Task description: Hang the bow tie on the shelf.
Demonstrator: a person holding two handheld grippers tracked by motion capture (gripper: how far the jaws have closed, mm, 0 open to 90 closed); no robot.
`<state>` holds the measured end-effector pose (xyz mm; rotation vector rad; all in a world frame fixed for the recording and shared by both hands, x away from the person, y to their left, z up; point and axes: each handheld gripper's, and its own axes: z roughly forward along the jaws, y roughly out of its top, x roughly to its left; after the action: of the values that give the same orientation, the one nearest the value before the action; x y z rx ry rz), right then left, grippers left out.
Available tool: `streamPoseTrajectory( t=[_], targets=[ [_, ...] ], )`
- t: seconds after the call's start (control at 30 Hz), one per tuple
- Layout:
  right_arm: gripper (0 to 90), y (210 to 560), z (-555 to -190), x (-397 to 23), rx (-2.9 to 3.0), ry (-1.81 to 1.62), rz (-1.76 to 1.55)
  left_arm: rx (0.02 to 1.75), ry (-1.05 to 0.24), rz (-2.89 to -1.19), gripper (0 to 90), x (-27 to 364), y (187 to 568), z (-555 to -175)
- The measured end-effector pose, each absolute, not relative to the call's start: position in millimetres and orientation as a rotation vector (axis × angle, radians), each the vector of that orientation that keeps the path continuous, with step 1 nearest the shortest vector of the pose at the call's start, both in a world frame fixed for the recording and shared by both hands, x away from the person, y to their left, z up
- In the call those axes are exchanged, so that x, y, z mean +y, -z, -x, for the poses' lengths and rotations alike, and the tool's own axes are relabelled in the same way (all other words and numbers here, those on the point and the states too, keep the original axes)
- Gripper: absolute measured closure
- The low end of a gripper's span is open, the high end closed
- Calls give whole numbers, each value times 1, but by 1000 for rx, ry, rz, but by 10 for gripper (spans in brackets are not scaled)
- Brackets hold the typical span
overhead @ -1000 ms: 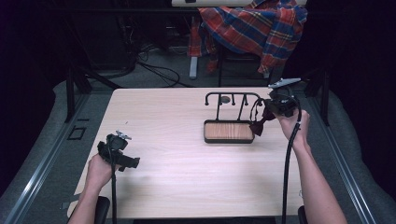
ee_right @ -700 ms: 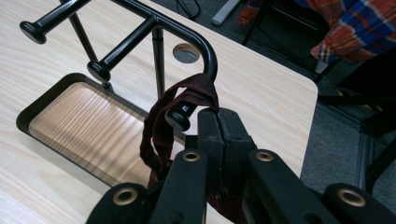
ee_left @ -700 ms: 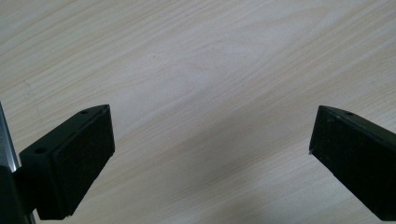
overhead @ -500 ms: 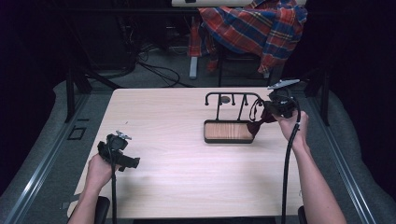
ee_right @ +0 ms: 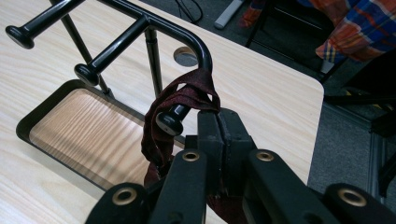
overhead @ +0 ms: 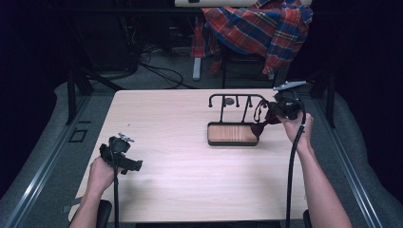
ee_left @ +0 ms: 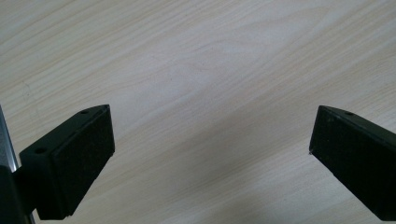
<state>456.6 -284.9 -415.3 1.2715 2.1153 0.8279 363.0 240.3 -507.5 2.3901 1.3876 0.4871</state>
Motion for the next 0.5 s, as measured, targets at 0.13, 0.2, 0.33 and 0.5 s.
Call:
streamPoseTrajectory(
  t=[0.13, 0.2, 0.33, 0.5],
  targets=[
    [888, 415, -457, -285, 2108, -833, -1276, 1387, -488, -2390, 1, 240, 508, -363],
    [888, 415, -456, -286, 2084, -844, -1284, 1388, -489, -2388, 1, 240, 507, -363],
    [886, 416, -457, -286, 2111, -838, -1285, 1386, -488, -2390, 1, 240, 507, -363],
    [882, 417, -458, -286, 2120, -842, -1287, 1387, -487, -2391, 1, 240, 507, -363]
  ],
)
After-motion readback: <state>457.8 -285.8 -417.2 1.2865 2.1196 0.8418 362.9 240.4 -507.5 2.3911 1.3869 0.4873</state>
